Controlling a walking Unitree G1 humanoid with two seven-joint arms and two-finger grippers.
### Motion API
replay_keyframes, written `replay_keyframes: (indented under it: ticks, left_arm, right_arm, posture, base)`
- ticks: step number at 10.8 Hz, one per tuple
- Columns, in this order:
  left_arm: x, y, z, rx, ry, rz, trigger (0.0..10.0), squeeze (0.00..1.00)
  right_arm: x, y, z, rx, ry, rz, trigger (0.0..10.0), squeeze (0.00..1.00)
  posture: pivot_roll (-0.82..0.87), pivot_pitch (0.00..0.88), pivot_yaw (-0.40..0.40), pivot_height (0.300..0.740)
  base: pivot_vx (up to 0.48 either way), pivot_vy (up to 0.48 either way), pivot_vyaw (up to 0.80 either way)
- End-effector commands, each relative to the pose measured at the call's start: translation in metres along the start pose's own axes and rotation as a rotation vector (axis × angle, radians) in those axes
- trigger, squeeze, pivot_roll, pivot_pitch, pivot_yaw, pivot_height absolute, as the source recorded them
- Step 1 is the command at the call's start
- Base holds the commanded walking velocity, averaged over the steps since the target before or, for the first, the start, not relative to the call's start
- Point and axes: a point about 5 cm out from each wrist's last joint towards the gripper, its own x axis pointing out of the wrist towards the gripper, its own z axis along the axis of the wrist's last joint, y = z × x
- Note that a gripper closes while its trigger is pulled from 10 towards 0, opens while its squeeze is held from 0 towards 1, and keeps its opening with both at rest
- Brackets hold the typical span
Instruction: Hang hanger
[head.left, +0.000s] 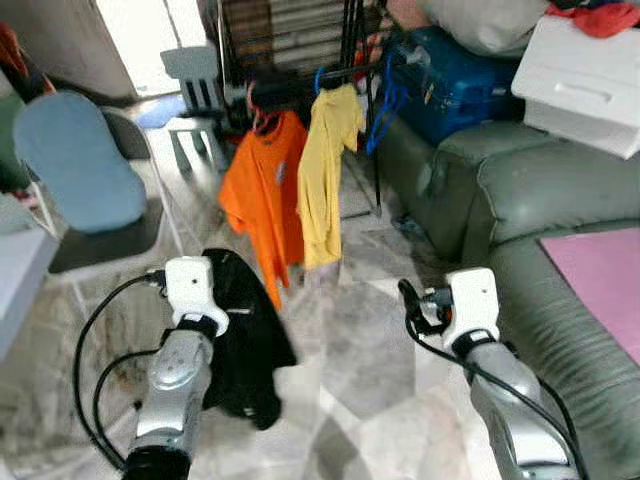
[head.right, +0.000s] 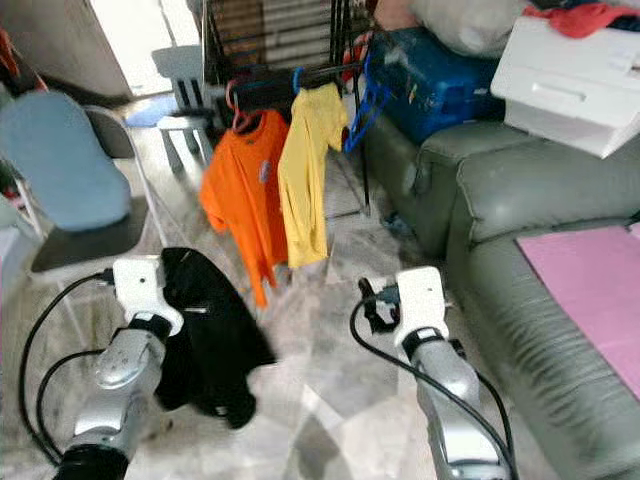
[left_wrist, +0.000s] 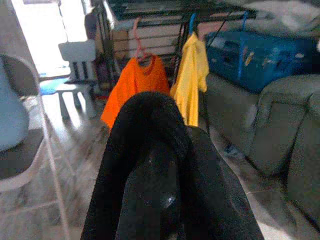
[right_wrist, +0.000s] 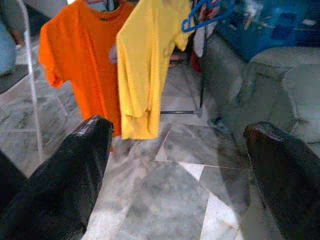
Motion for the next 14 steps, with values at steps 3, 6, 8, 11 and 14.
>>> replay_keyframes:
  ticks: [3,6,8,11,14]
  left_arm:
    - [0.007,-0.012,0.007,-0.015,-0.028,-0.051,10.0,0.00]
    - [0.015,-0.018,0.008,-0.028,-0.027,-0.074,10.0,0.00]
    - [0.019,-0.024,0.008,-0.040,-0.027,-0.096,10.0,0.00]
    - [0.022,-0.034,0.007,-0.060,-0.021,-0.124,10.0,0.00]
    - [0.023,-0.033,0.006,-0.065,-0.014,-0.069,10.0,0.00]
  right_arm:
    - [0.002,0.004,-0.002,-0.013,-0.009,0.002,10.0,0.00]
    - [0.005,0.003,0.000,-0.019,-0.027,-0.008,10.0,0.00]
    - [0.011,0.002,-0.008,0.033,-0.026,-0.040,10.0,0.00]
    - [0.027,0.007,0.009,0.004,-0.087,-0.044,10.0,0.00]
    - [0.033,0.007,0.010,-0.001,-0.086,-0.048,10.0,0.00]
  posture:
    - [-0.25,0.000,0.145,0.740]
    - [-0.26,0.000,0.159,0.740]
    - [-0.25,0.000,0.168,0.740]
    - [-0.25,0.000,0.178,0.740]
    - [-0.22,0.000,0.125,0.740]
  base:
    - [0.385,0.270,0.00]
    - [0.387,0.282,0.00]
    - [0.390,0.277,0.00]
    - [0.393,0.276,0.00]
    - [0.147,0.000,0.00]
